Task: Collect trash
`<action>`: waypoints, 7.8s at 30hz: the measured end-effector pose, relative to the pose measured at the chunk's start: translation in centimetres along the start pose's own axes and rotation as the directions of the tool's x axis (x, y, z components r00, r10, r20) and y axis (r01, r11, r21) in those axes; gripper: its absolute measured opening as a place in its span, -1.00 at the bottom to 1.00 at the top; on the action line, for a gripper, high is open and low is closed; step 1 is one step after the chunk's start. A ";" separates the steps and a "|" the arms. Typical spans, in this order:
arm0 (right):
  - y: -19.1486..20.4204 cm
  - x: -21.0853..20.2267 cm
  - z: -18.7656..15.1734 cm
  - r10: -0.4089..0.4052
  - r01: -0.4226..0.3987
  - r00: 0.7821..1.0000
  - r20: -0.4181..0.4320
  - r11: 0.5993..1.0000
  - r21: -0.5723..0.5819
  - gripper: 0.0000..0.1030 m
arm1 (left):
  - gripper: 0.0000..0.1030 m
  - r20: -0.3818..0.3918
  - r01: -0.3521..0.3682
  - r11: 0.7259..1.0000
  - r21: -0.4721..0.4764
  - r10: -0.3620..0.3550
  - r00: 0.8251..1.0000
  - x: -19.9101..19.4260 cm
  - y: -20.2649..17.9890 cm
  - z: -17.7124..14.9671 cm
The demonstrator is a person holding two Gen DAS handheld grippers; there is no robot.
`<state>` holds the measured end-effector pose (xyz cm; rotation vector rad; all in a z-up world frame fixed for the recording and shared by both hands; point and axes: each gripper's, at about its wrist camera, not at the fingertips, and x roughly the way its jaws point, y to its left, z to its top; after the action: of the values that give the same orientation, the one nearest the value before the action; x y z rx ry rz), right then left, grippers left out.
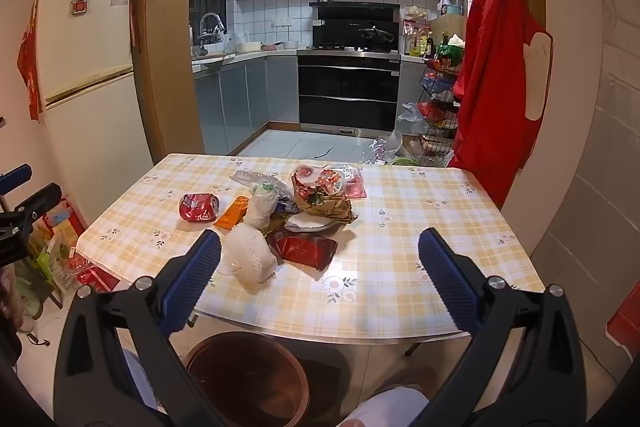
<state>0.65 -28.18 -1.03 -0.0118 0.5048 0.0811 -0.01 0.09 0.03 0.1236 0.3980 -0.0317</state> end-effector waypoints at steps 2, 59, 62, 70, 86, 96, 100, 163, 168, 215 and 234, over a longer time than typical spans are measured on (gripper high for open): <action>0.0 0.0 0.0 0.004 -0.004 1.000 -0.003 1.000 -0.003 0.89 | 0.91 -0.005 0.002 1.000 0.001 -0.002 1.000 0.0 0.0 0.0; -0.2 -0.8 1.1 -0.022 0.022 1.000 0.010 1.000 -0.017 0.89 | 0.91 0.031 0.031 0.999 -0.019 -0.030 0.999 -1.5 0.7 1.1; -0.1 -0.7 1.0 -0.023 0.023 1.000 0.008 1.000 -0.018 0.89 | 0.91 0.030 0.028 0.999 -0.018 -0.028 0.999 -1.5 0.7 1.1; -0.1 -0.7 0.9 -0.024 0.024 1.000 0.006 1.000 -0.018 0.89 | 0.91 0.027 0.029 0.999 -0.018 -0.029 0.999 -1.4 0.6 0.9; -0.6 1.3 -0.1 -0.046 0.046 0.999 -0.007 0.999 -0.010 0.89 | 0.91 -0.016 0.067 0.996 -0.051 -0.068 0.998 0.2 0.5 0.0; -3.1 6.5 -2.3 0.005 -0.001 0.999 -0.046 0.996 0.090 0.89 | 0.91 -0.156 0.070 0.988 -0.139 -0.092 0.983 6.4 1.8 -2.9; -3.7 9.0 -3.1 0.032 -0.025 0.997 -0.064 0.994 0.111 0.89 | 0.91 -0.201 0.059 0.989 -0.132 -0.085 0.976 9.1 1.7 -4.2; -0.3 41.4 3.5 0.141 -0.202 0.946 -0.292 0.961 -0.191 0.24 | -0.75 -0.383 0.167 0.925 -0.341 -0.299 0.874 30.3 -1.3 -5.6; -0.7 37.8 4.7 0.155 -0.197 0.960 -0.235 0.966 -0.167 0.24 | -0.75 -0.365 0.172 0.926 -0.336 -0.297 0.883 28.7 -1.1 -5.3; 3.9 11.2 -12.0 0.290 -0.279 0.914 -0.284 0.957 0.079 0.24 | -0.75 -0.282 0.202 0.930 -0.306 -0.292 0.914 8.4 3.3 -11.3; 6.5 12.4 -15.5 0.403 -0.403 0.844 -0.354 0.912 0.079 0.78 | -0.74 -0.363 0.181 0.929 -0.322 -0.298 0.883 10.0 2.1 -14.9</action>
<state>3.46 -21.28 -20.50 0.0836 0.8763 0.5016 3.58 4.00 -17.26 -0.2068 0.8308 -0.1994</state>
